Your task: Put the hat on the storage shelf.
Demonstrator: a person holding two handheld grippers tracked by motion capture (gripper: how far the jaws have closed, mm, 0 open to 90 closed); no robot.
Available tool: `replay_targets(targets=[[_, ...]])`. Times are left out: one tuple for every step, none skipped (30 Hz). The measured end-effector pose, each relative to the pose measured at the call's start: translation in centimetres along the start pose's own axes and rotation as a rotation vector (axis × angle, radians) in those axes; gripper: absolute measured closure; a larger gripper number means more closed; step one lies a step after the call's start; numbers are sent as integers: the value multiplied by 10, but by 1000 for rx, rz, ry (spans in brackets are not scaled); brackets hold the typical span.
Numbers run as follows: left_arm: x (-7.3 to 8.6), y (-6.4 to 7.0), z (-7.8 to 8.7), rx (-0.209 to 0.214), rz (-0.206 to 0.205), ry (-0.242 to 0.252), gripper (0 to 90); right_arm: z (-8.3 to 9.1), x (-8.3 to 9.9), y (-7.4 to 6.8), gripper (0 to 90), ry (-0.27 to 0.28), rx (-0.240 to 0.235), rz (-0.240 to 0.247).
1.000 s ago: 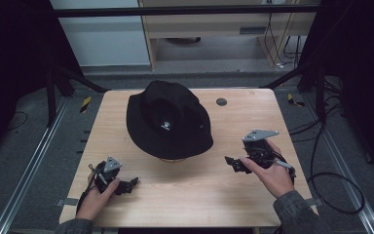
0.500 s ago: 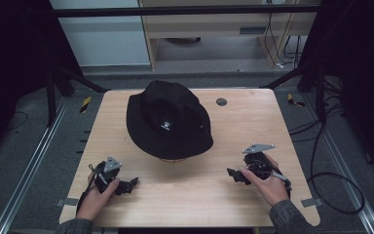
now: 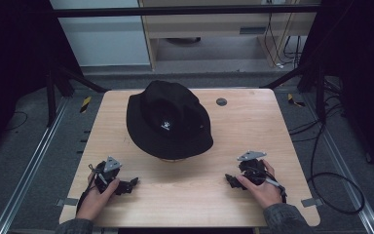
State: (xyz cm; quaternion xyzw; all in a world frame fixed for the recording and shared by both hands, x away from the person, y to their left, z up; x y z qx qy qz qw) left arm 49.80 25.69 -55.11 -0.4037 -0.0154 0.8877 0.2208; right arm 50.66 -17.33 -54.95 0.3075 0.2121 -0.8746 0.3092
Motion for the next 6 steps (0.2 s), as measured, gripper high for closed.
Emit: replay_targets(targets=[[0,0,0,0,0,0,0,-1,1,0,48,15,4,-4],[0,0,0,0,0,0,0,-1,1,-1,47,34,9,-4],[0,0,0,0,0,0,0,-2,2,-1,47,55,11,-6],[0,0,0,0,0,0,0,-2,3,-1,48,80,17,-3],[0,0,0,1,-1,0,0,-2,4,-1,49,89,23,-4],[0,0,0,1,-1,0,0,-2,4,-1,50,91,25,-7]])
Point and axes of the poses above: each handheld gripper's, and its own axes: z roughly backward along the jaws, x roughly out of its underside, y roughly to its right, the point moved 6 cm from there along -z, roughly forward along the jaws, and after that the axes turned 15 degrees about -x, right-handed, at the moved point
